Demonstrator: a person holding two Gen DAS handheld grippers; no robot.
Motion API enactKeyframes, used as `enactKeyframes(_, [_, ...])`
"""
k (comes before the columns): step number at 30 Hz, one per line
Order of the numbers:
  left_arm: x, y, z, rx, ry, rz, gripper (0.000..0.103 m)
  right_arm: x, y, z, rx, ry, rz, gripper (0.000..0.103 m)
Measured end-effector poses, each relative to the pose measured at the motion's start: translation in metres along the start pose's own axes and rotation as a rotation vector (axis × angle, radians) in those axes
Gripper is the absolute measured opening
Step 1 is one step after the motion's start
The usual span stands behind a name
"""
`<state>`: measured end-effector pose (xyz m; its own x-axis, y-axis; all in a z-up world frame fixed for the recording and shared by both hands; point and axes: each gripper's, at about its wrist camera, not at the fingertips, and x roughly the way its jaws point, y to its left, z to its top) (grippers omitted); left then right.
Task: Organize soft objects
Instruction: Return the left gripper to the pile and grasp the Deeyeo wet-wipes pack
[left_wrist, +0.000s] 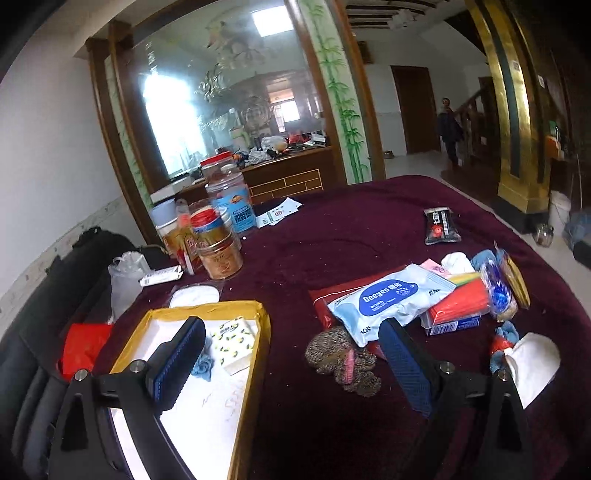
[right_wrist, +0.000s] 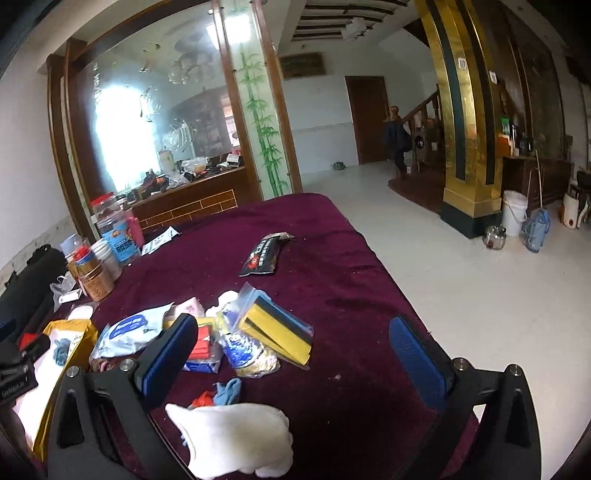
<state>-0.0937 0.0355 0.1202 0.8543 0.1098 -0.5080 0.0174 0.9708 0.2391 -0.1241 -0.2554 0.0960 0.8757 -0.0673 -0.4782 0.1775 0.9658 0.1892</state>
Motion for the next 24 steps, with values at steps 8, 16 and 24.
enactKeyframes(8, [0.031, 0.007, 0.006, -0.060, 0.101, -0.119, 0.097, 0.065, -0.001, 0.002, 0.092, 0.107, 0.043, 0.103])
enactKeyframes(16, [0.090, 0.026, 0.014, -0.195, 0.229, -0.225, 0.097, 0.081, -0.009, -0.013, 0.136, 0.147, 0.085, 0.103])
enactKeyframes(24, [0.132, -0.039, 0.046, 0.039, 0.178, -0.321, 0.096, 0.089, -0.006, -0.016, 0.121, 0.190, 0.108, 0.103])
